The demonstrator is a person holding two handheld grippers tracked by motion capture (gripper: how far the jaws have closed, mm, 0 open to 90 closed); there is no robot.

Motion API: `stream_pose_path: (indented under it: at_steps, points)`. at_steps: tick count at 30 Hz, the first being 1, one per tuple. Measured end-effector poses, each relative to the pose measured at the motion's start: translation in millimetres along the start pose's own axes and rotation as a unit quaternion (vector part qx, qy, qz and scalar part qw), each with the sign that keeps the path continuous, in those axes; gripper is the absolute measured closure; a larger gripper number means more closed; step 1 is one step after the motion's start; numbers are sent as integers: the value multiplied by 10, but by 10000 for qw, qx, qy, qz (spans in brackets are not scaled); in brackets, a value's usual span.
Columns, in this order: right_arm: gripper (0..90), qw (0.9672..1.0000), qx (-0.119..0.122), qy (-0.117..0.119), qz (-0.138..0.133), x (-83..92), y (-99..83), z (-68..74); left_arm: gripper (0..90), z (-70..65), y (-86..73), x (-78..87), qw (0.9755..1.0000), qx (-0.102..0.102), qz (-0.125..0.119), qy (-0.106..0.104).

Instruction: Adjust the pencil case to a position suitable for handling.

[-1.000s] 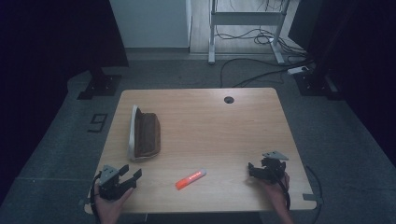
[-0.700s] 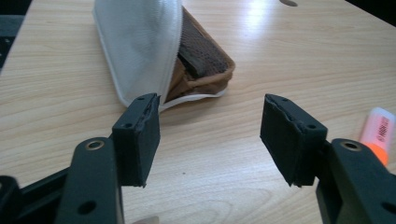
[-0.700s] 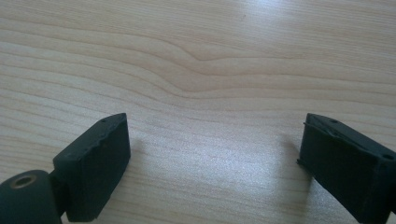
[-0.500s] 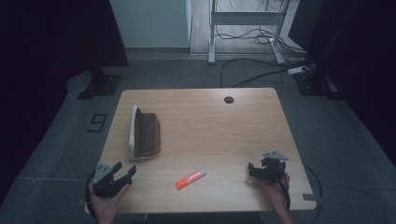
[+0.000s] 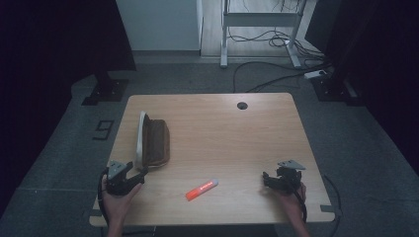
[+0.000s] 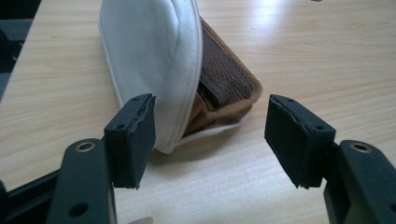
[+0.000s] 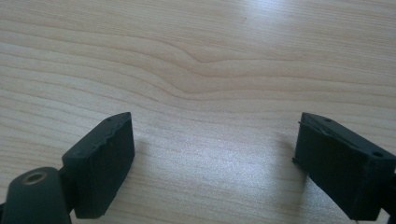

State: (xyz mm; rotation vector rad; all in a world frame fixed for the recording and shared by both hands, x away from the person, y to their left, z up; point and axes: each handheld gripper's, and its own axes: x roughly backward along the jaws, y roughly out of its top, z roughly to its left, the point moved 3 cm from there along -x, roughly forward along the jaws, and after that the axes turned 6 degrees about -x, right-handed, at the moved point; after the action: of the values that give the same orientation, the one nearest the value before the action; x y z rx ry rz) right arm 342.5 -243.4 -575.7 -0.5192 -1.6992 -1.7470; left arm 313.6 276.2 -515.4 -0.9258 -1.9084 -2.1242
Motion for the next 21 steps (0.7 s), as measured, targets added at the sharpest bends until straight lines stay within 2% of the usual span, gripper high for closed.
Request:
stream_pose_path:
  at_steps: [14, 21]
  points:
    - [124, 10000, 1, 1, -7, 1, 0, 0, 341, 107, 112, -123, 9998, -31, 89, 184]
    - [124, 10000, 8, -5, -3, 2, 0, -1, 342, 155, 181, -239, 9996, -13, 182, 233]
